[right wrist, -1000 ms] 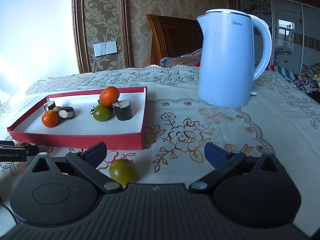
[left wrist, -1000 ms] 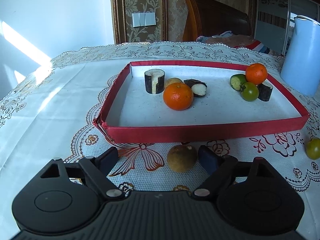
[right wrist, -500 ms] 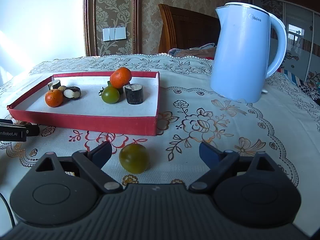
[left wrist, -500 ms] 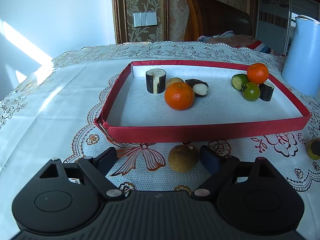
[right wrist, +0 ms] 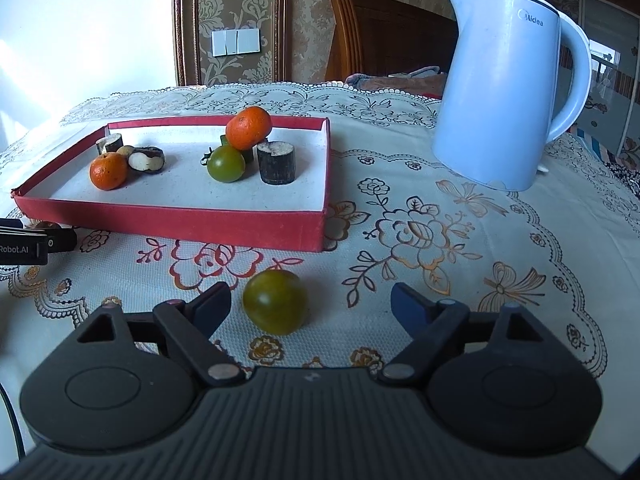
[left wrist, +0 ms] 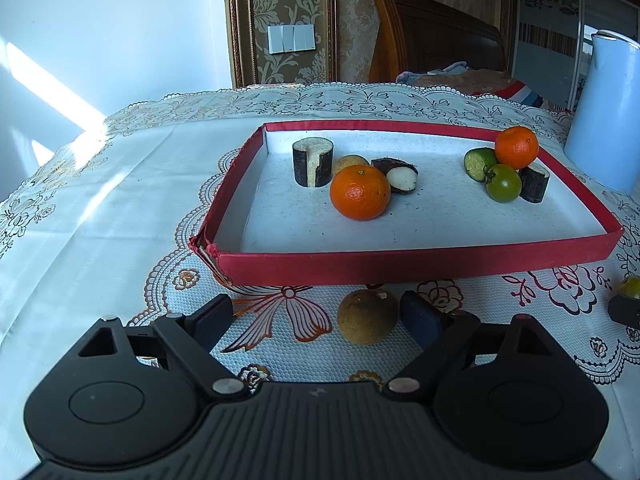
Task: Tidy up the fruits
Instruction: 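Move the left gripper to the brown round fruit while the right approaches the green tomato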
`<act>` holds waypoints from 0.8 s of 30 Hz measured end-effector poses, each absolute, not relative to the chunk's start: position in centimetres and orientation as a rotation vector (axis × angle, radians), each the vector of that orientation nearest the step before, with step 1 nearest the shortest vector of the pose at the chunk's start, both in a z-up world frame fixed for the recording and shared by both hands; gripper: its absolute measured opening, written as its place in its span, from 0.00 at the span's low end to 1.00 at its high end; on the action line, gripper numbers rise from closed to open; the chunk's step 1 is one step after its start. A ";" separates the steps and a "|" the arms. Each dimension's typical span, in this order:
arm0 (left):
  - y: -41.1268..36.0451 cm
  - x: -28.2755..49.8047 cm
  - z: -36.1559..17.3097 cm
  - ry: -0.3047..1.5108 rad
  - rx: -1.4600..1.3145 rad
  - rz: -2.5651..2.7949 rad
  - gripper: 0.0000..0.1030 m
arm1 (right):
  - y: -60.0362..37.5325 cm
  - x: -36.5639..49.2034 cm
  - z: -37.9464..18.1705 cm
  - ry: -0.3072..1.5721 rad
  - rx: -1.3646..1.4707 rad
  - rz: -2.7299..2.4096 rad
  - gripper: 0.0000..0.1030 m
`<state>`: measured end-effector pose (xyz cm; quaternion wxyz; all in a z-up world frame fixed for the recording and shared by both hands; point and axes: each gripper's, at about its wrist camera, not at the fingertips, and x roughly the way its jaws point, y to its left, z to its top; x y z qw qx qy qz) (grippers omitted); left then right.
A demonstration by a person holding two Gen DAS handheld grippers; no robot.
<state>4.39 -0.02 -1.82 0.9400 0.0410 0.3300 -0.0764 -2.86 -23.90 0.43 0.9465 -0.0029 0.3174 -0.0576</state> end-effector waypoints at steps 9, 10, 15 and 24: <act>0.1 4.4 -1.8 0.676 0.080 -0.159 0.89 | -23.7 -2.5 0.3 0.664 -0.015 -0.102 0.76; 0.0 4.4 -1.8 0.675 0.081 -0.159 0.89 | -23.7 -2.5 0.3 0.664 -0.017 -0.101 0.76; 0.0 4.4 -1.8 0.675 0.081 -0.164 0.88 | -23.4 -2.5 0.3 0.664 -0.027 -0.094 0.73; -0.8 3.6 -1.5 0.639 0.121 -0.213 0.55 | -23.3 -2.3 0.3 0.665 -0.013 -0.062 0.60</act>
